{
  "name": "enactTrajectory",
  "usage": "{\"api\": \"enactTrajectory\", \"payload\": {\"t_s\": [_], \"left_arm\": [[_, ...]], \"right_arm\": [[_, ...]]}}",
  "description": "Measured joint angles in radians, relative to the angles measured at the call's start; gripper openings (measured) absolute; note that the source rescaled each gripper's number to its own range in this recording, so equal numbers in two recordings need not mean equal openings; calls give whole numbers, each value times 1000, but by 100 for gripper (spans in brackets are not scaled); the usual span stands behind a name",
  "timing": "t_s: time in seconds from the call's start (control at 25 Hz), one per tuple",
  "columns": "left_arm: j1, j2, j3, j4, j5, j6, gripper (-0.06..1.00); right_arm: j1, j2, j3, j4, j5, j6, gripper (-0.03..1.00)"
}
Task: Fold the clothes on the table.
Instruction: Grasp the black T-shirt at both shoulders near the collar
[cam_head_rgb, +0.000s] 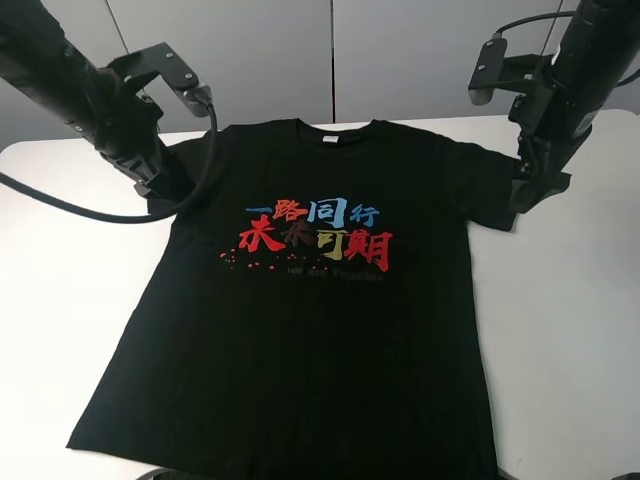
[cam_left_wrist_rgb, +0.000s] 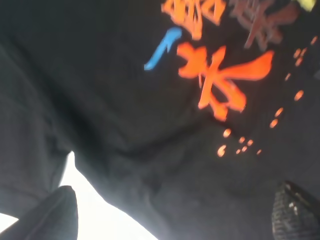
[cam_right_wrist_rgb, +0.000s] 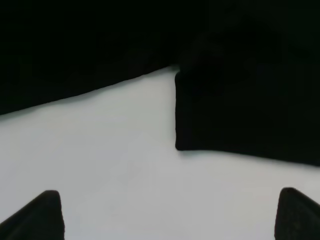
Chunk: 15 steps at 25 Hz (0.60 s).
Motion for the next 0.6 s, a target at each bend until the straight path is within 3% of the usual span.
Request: {"api": "enactTrajectory", "payload": {"t_s": [0.36, 0.6], "left_arm": [[-1, 148, 0, 145, -13, 0, 100], [-22, 181, -54, 197, -16, 0, 100]], "right_arm": [[0, 106, 0, 92, -22, -105, 91], [14, 168, 0, 96, -35, -121, 91]]}}
